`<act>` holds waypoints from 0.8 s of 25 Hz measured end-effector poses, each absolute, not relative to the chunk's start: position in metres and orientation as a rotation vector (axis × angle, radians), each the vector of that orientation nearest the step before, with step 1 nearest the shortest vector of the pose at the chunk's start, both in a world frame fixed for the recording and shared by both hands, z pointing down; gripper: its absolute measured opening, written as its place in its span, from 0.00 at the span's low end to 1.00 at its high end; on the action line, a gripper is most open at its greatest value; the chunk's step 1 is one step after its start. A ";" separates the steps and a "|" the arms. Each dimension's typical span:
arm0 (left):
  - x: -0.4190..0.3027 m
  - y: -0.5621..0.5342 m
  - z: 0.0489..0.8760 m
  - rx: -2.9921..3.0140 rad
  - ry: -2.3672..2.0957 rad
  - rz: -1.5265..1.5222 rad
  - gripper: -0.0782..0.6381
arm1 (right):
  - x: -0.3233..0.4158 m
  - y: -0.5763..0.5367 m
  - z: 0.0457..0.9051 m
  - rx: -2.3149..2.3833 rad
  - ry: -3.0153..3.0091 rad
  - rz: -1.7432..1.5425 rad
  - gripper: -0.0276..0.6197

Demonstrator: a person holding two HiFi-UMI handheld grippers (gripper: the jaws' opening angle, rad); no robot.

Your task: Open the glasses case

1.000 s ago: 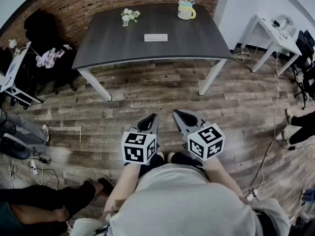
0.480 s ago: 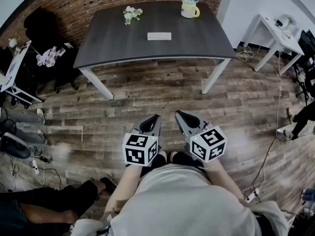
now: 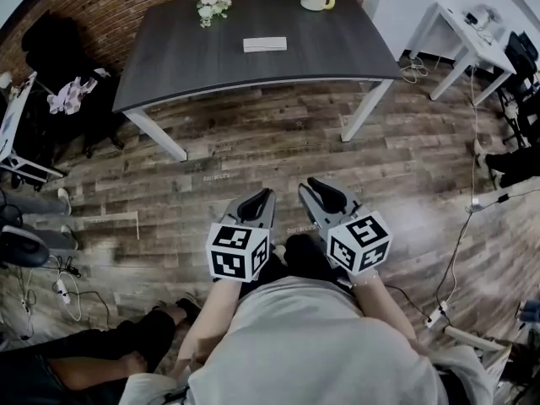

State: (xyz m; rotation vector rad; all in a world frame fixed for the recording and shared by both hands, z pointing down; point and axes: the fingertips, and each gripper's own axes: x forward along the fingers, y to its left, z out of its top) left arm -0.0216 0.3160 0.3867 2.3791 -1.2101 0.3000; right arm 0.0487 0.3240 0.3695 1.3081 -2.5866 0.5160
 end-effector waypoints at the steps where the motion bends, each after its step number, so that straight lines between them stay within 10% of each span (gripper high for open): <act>1: -0.023 0.316 0.390 2.372 -1.206 0.301 0.16 | 0.048 0.325 0.371 1.309 -2.580 0.512 0.20; 20: -0.048 0.205 0.410 2.243 -1.314 0.268 0.16 | 0.046 0.195 0.388 1.220 -2.577 0.515 0.27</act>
